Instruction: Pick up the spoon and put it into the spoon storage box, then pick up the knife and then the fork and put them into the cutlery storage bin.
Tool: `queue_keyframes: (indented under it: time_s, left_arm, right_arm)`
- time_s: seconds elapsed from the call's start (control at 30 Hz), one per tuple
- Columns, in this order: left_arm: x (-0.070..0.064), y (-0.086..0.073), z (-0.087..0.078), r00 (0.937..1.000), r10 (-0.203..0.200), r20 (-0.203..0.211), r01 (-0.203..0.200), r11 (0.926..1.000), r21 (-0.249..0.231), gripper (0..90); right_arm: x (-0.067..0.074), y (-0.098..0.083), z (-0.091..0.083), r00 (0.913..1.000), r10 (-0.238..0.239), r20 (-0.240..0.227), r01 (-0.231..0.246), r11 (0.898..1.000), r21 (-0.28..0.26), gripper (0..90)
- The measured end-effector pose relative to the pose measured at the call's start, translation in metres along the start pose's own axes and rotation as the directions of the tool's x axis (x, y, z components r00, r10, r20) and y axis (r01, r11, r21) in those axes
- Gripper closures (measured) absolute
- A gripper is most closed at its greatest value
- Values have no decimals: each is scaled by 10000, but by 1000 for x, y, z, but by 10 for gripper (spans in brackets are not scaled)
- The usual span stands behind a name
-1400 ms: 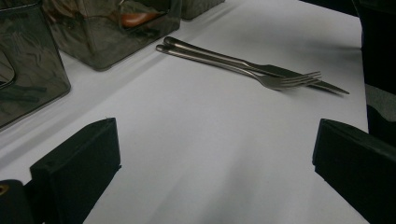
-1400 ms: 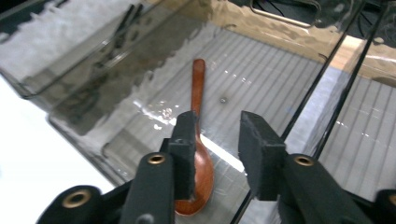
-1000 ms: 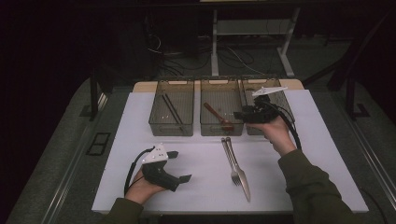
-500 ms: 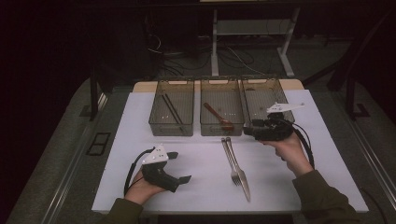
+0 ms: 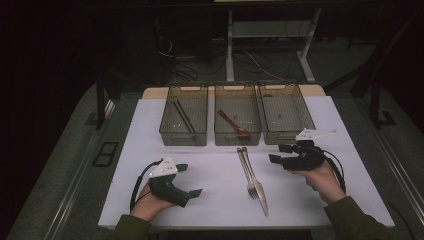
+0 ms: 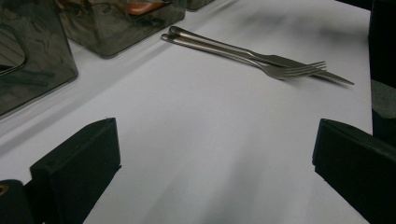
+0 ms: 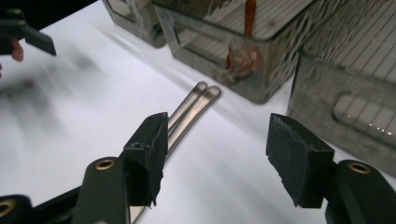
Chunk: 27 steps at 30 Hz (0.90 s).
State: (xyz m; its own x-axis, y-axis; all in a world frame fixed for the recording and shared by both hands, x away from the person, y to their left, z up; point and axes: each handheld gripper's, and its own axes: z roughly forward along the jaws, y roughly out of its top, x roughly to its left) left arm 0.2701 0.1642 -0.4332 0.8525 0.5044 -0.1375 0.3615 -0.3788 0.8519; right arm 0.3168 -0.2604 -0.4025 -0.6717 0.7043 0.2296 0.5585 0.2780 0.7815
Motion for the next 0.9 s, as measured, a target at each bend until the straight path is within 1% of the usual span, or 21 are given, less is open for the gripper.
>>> queue_keyframes:
  time_s: [0.03, 0.1, 0.2, 0.27, 0.43, 0.63, 0.67, 0.77, 0.9]
  left_arm:
    - [0, 0, -1, 10000, 42, -30, -42, 10000, -8, 0]
    - [0, 0, -2, 10000, -20, -69, 19, 10000, -71, 0]
    - [-1, 0, -2, 10000, -53, -84, 53, 10000, -64, 0]
    - [-1, 0, -1, 10000, -2, -60, 2, 10000, -22, 0]
    - [-1, 0, 0, 10000, 1, -31, -1, 10000, 7, 0]
    - [-1, 1, 0, 10000, 13, -10, -13, 10000, -4, 0]
    - [-1, 1, 0, 10000, 37, -7, -37, 10000, 7, 0]
    - [-2, 1, 0, 10000, 41, -16, -41, 10000, -9, 0]
    - [-2, 1, 1, 10000, 32, -29, -32, 10000, 6, 0]
  right_arm:
    - [1, -2, 0, 10000, -27, -48, 28, 10000, 60, 378]
    - [2, -7, -1, 9997, -180, -150, 182, 9997, 140, 380]
    - [4, -12, -2, 9991, -262, -325, 268, 9995, 162, 384]
    - [6, -16, -3, 9989, -332, -329, 339, 9992, 214, 394]
    - [8, -24, -6, 9985, -328, -441, 344, 9987, 364, 419]
    - [14, -33, -9, 9957, -419, -827, 468, 9972, 575, 482]
    - [16, -34, -8, 9956, -426, -835, 479, 9969, 625, 498]
    - [19, -38, -8, 9936, -563, -982, 645, 9945, 823, 529]
    - [25, -42, -7, 9895, -741, -1237, 869, 9910, 1022, 599]
